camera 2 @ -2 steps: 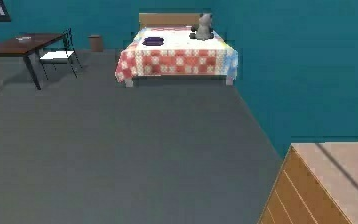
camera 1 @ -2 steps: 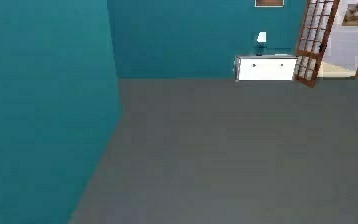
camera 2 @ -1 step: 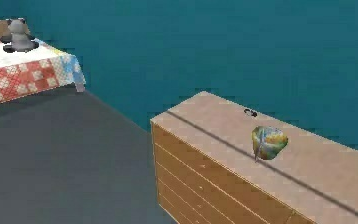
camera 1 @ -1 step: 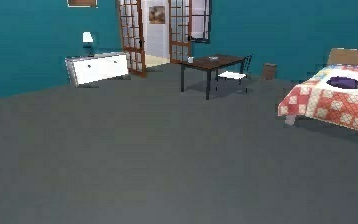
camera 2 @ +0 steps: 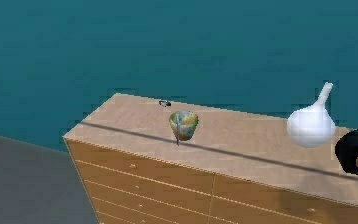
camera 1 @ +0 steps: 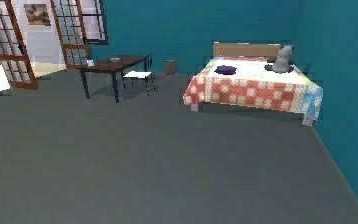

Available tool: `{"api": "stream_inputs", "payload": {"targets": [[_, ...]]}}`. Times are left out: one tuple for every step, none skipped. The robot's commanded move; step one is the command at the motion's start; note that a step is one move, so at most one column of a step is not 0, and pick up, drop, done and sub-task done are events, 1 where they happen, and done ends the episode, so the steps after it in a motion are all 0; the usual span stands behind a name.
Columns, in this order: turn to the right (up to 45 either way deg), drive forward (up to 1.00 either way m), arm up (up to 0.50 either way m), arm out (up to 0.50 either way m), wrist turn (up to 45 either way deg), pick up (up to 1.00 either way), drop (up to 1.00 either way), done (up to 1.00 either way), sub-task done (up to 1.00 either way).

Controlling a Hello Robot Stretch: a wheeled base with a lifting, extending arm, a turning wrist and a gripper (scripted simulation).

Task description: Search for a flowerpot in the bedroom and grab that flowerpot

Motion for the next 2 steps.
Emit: {"api": "stream_inputs", "payload": {"targets": [[0.0,0.0,0.5,0.0,0.0,0.0,0.0,0.0,0.0],[0.0,0.0,0.38,0.0,0.0,0.0,0.0,0.0,0.0]]}}
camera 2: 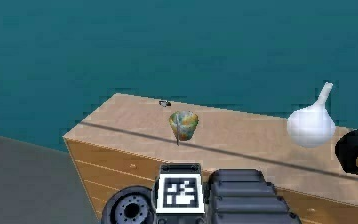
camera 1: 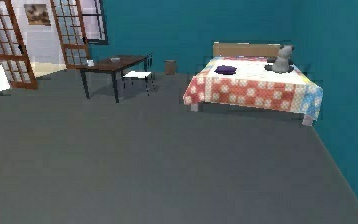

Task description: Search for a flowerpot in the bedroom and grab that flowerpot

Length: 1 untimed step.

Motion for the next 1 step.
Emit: {"api": "stream_inputs", "payload": {"targets": [[0.0,0.0,0.0,0.4,0.0,0.0,0.0,0.0,0.0]]}}
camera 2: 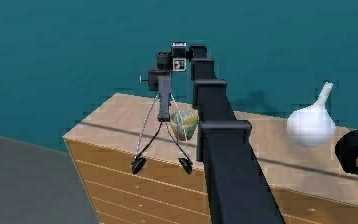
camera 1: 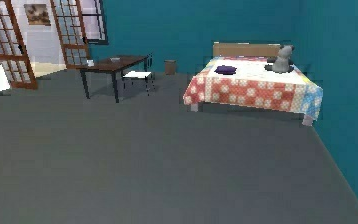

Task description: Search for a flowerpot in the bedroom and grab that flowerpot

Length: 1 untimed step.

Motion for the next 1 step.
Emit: {"api": "stream_inputs", "payload": {"targets": [[0.0,0.0,0.0,0.0,45.0,0.0,0.0,0.0,0.0]]}}
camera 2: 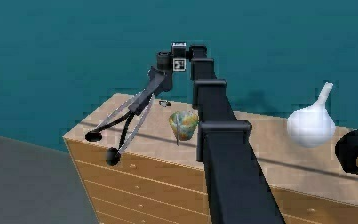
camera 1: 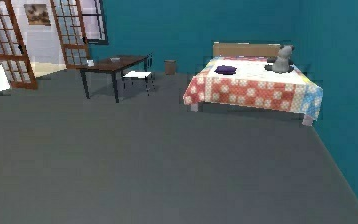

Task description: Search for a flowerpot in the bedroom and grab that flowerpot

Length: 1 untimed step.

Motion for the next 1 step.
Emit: {"api": "stream_inputs", "payload": {"targets": [[0.0,0.0,0.0,0.0,45.0,0.0,0.0,0.0,0.0]]}}
